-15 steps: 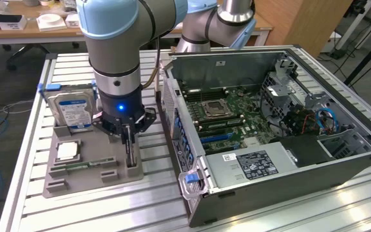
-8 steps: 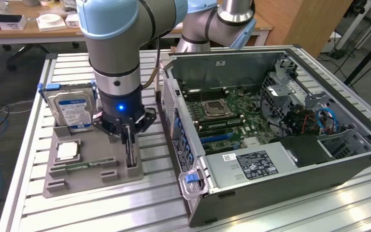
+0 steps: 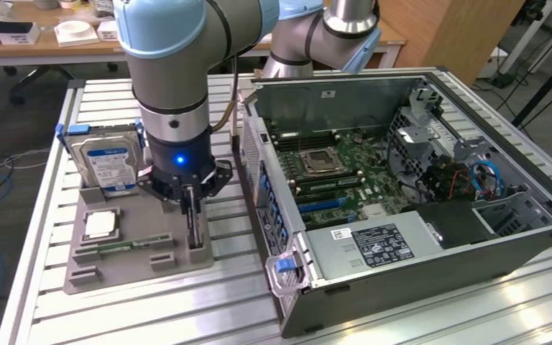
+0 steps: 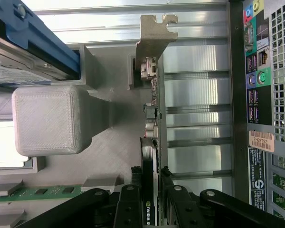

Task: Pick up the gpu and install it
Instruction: 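Pick up the gpu and move the gpu toward the slot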

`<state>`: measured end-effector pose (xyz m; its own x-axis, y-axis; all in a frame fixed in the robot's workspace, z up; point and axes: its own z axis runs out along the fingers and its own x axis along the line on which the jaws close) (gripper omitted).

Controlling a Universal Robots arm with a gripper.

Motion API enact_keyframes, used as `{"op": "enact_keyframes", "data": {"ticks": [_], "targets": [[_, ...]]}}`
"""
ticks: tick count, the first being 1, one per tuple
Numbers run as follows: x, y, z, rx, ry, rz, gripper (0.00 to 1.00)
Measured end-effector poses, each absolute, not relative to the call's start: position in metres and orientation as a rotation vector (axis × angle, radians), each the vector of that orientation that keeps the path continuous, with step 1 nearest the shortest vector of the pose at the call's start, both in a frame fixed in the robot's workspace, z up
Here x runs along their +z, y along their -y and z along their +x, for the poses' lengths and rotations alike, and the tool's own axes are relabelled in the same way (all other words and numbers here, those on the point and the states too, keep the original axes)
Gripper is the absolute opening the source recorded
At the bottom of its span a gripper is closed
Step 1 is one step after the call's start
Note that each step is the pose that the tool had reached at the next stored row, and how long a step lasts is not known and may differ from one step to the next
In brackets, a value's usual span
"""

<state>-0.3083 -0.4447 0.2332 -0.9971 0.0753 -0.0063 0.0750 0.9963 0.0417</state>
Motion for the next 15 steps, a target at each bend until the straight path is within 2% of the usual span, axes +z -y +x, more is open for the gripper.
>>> {"op": "enact_keyframes", "data": {"ticks": [15], "targets": [[0.2336,0.4447,-0.3083,0.065,-3.131,0.118,0.26]]}}
